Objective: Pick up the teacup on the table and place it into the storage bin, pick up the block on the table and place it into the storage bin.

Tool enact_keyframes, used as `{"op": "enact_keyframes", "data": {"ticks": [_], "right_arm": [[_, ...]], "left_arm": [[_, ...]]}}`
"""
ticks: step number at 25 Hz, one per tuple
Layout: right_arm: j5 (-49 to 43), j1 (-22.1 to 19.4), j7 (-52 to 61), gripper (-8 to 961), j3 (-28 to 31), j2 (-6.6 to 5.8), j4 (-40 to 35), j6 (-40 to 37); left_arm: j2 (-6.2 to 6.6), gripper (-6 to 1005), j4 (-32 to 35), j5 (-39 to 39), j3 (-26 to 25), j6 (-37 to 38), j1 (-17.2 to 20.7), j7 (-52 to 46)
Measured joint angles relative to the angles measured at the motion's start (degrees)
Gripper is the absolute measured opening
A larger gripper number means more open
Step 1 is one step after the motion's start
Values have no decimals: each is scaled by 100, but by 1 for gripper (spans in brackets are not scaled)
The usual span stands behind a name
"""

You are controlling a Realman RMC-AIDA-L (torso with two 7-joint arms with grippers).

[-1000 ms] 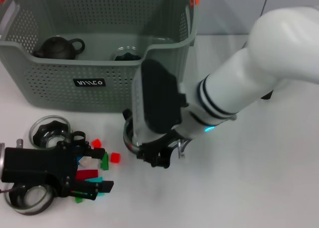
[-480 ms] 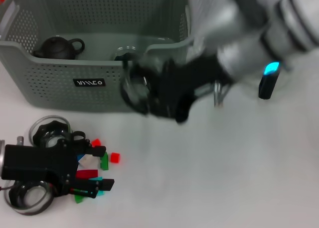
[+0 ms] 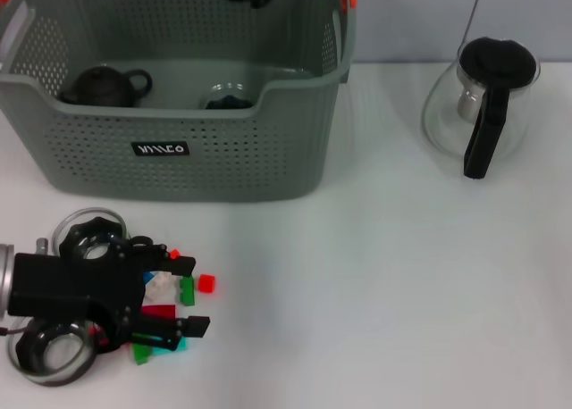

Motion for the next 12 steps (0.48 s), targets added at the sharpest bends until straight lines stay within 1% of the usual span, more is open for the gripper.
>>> {"op": "enact_keyframes", "data": {"ticks": [3,5,9,12], "right_arm": [[-430,426,-5,65,-337,32,951,946],[-507,626,-9,68,-609,36,1525,1506],[-516,824,-12,74,-1205,70,2397,2481],[-486,857,19,79,-1474,90,2726,2910]], "left_arm": [[0,886,0,0,3,-1,-11,2],[0,886,2,0,4,0,-17,7],[0,886,-1,1,3,-16,-27,10],[0,886,-6,2,-3,-38,-30,11]]}}
